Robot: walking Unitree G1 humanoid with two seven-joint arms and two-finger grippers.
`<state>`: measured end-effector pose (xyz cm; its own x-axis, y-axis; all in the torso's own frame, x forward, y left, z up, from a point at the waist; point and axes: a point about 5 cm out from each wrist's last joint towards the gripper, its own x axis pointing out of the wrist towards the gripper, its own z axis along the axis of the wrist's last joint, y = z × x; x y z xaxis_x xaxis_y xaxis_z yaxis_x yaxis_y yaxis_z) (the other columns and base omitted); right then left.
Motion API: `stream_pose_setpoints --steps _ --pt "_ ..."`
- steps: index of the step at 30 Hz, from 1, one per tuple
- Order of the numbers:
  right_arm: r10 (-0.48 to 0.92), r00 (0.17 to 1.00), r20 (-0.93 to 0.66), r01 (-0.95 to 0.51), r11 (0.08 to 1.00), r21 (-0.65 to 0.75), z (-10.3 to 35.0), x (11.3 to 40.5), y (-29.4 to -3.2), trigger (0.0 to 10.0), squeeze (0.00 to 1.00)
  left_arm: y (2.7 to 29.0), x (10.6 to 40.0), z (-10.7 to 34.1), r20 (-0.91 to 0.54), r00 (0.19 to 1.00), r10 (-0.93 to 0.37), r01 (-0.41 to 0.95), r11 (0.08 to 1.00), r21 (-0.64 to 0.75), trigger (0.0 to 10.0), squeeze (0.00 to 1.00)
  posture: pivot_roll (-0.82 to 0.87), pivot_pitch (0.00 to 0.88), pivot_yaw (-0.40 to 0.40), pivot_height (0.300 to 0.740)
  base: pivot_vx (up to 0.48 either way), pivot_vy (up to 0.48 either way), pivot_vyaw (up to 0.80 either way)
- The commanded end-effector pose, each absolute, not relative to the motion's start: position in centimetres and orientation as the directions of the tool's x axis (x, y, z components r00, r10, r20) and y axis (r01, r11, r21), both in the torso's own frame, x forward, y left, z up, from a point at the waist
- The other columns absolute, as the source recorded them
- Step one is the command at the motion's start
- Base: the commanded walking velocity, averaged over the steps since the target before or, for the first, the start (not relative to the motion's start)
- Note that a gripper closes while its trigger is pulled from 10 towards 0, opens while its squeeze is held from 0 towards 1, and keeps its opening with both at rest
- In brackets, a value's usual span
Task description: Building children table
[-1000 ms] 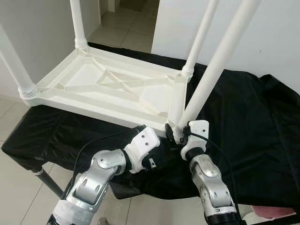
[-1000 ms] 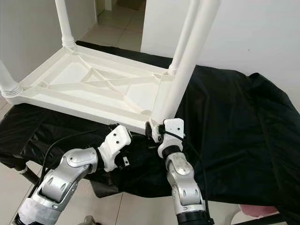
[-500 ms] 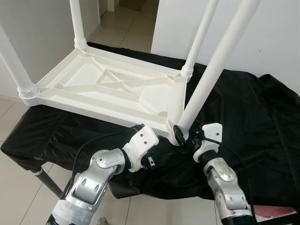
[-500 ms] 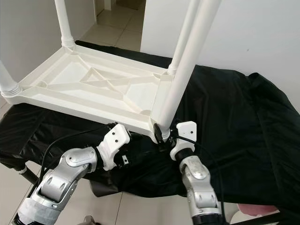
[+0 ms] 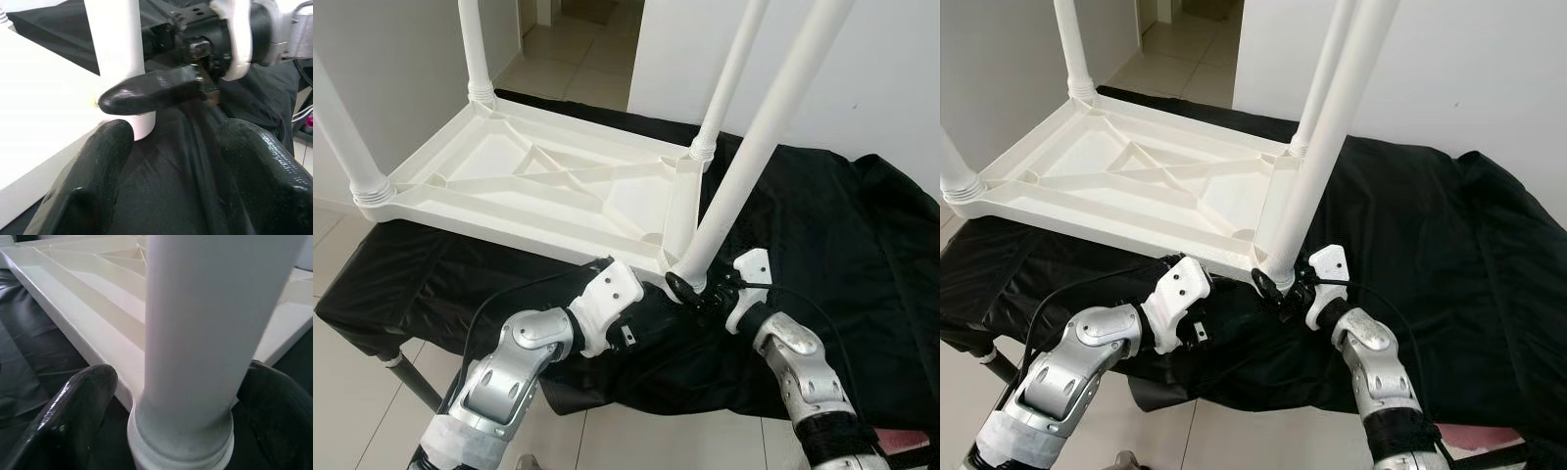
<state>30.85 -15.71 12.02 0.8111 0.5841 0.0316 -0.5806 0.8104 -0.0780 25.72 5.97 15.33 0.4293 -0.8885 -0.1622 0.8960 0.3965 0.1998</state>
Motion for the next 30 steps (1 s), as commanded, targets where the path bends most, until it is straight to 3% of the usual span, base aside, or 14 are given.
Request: stream_pose_setpoints --steps 1,8,9,10,11,14,16,29,30 --pt "0.595 0.804 0.01 -0.592 0.801 -0.091 11.6 30.8 -15.8 10.0 0.0 5.9 26.1 15.5 -0.153 0.466 -0.872 0.877 0.432 0.211 10.0 0.0 0.04 0.034 -0.101 0.74 0.0 0.0 0.0" --pt "0.628 0.778 -0.018 -0.626 0.773 -0.107 11.7 33.0 -15.1 10.0 0.0 5.9 26.2 15.7 -0.148 0.469 -0.871 0.875 0.435 0.215 10.0 0.0 0.05 0.032 -0.104 0.74 0.0 0.0 0.0" --pt "0.63 0.776 -0.022 -0.628 0.77 -0.109 11.6 33.2 -15.2 8.0 0.0 5.9 26.2 15.7 -0.147 0.47 -0.87 0.874 0.436 0.214 10.0 0.0 0.05 0.032 -0.106 0.74 0.0 0.0 0.0" --pt "0.634 0.773 -0.022 -0.632 0.767 -0.11 11.6 33.3 -15.2 8.0 0.0 5.9 26.2 15.7 -0.147 0.471 -0.87 0.874 0.437 0.214 10.0 0.0 0.05 0.032 -0.106 0.74 0.0 0.0 0.0" --pt "0.633 0.774 -0.023 -0.631 0.767 -0.116 11.5 33.4 -15.4 2.1 0.0 5.9 26.2 15.7 -0.146 0.472 -0.869 0.873 0.438 0.214 10.0 0.0 0.06 0.033 -0.11 0.74 0.0 0.0 0.0" --pt "0.631 0.775 -0.025 -0.629 0.768 -0.118 11.5 33.4 -15.5 1.9 0.0 5.9 26.1 15.7 -0.145 0.473 -0.869 0.872 0.44 0.213 10.0 0.0 0.06 0.032 -0.11 0.74 0.0 0.0 0.0" --pt "0.629 0.777 -0.026 -0.627 0.77 -0.121 11.4 33.4 -15.8 0.0 0.0 5.9 26.0 15.6 -0.146 0.474 -0.868 0.872 0.441 0.211 10.0 0.0 0.05 0.038 -0.11 0.74 0.0 0.0 0.0" --pt "0.631 0.776 -0.014 -0.629 0.771 -0.103 10.8 33.0 -16.2 0.0 0.0 5.8 25.9 15.5 -0.149 0.468 -0.871 0.877 0.436 0.202 10.0 0.0 0.05 0.045 -0.109 0.74 0.0 0.0 0.0" --pt "0.63 0.777 -0.01 -0.627 0.773 -0.099 10.7 32.9 -16.2 10.0 0.0 5.8 25.9 15.4 -0.15 0.467 -0.872 0.877 0.435 0.202 10.0 0.0 0.04 0.045 -0.11 0.74 0.0 0.0 0.0"
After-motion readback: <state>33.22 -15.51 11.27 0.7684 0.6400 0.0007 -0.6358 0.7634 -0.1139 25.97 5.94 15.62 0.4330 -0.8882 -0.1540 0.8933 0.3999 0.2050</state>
